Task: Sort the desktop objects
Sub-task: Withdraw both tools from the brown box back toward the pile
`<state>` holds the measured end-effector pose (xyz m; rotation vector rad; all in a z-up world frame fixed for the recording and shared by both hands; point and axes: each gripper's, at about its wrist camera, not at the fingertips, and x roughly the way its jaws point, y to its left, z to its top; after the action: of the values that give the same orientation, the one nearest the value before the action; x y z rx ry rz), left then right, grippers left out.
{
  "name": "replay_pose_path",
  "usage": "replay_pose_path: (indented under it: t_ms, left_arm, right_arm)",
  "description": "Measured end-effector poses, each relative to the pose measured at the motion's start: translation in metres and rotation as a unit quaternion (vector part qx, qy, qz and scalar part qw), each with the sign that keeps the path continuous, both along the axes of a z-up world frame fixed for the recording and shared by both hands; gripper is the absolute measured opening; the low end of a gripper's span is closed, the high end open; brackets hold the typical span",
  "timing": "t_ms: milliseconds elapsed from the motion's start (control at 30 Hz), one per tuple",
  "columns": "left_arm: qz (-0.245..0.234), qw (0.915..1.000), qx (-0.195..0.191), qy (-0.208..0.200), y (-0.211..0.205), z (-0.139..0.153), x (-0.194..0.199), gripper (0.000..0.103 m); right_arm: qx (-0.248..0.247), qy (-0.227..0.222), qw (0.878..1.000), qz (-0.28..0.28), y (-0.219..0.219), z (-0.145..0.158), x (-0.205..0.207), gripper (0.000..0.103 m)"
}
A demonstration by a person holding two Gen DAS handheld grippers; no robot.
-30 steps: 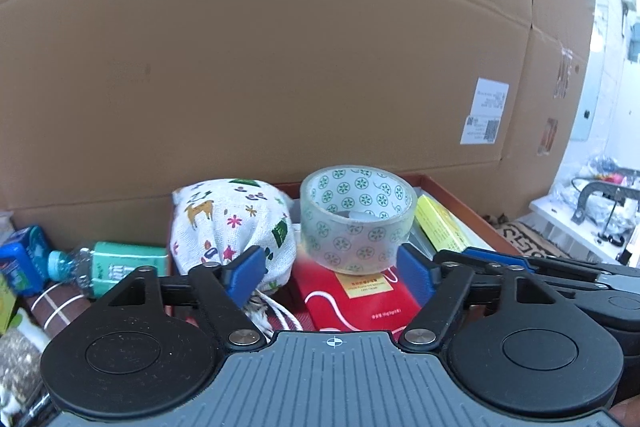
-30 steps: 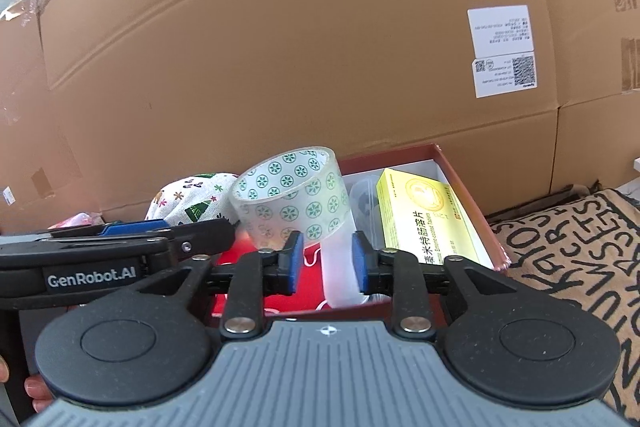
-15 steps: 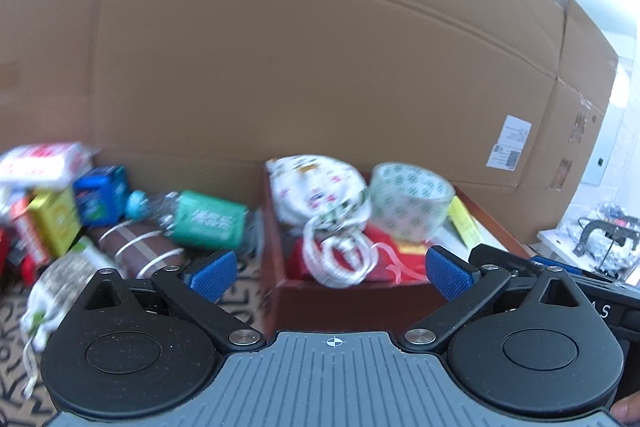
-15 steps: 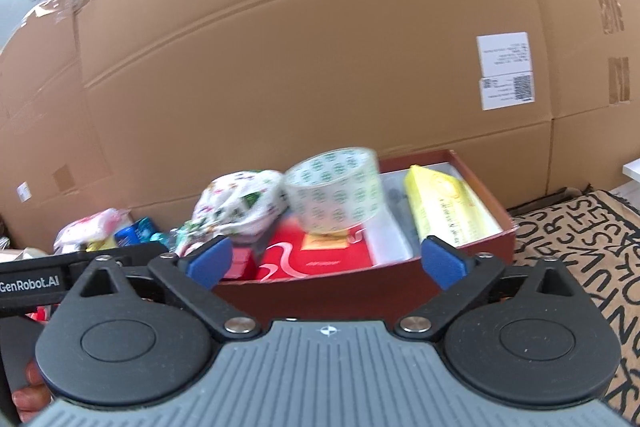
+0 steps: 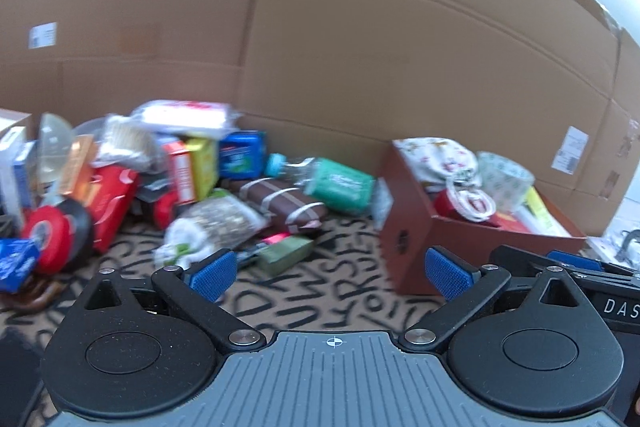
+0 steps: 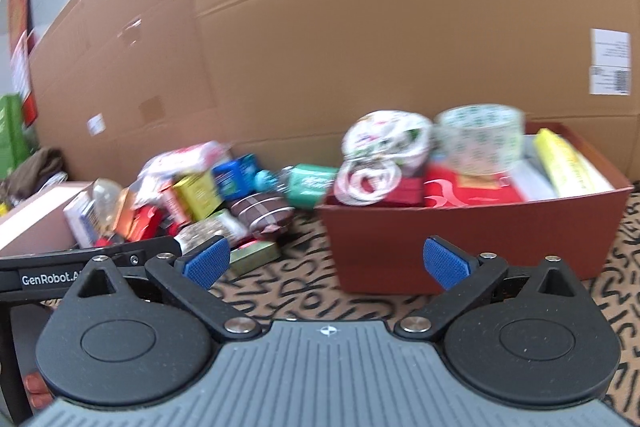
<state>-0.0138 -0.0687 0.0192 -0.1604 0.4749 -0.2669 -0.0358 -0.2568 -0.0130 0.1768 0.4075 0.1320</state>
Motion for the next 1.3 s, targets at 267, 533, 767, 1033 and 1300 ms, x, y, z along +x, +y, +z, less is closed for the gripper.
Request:
replay_pose_path:
  t_ms: [267,533,767,1033,1300]
  left_arm:
    - [0.016,0.9996,-0.016,0.018,0.047,-0.016,0.001,0.103]
    - [0.016,0.9987,-0.022,0.043,0.075,-0.037,0.026,0.103]
    - [0.006,0.9968,-0.032,0.072,0.083,-0.056,0.055,0.097]
    - [0.010,0.9941,-0.040,0.100,0.085,-0.069,0.081,0.090]
    - [-0.003,0.9933,-0.036,0.109,0.082,-0.079,0.097,0.083]
  right_arm:
    - [-0.031,0.018,0.999,0.034,0.047,-0.004,0.008,0.103]
    - [-0.051,0.048,0.996,0.055,0.075,-0.020,0.031,0.103]
    - [-0.057,0.072,0.993,0.071,0.085,-0.033,0.057,0.103]
    - [-0.041,0.091,0.992,0.084,0.088,-0.048,0.088,0.103]
    - [-0.036,0.094,0.992,0.079,0.084,-0.056,0.111,0.103]
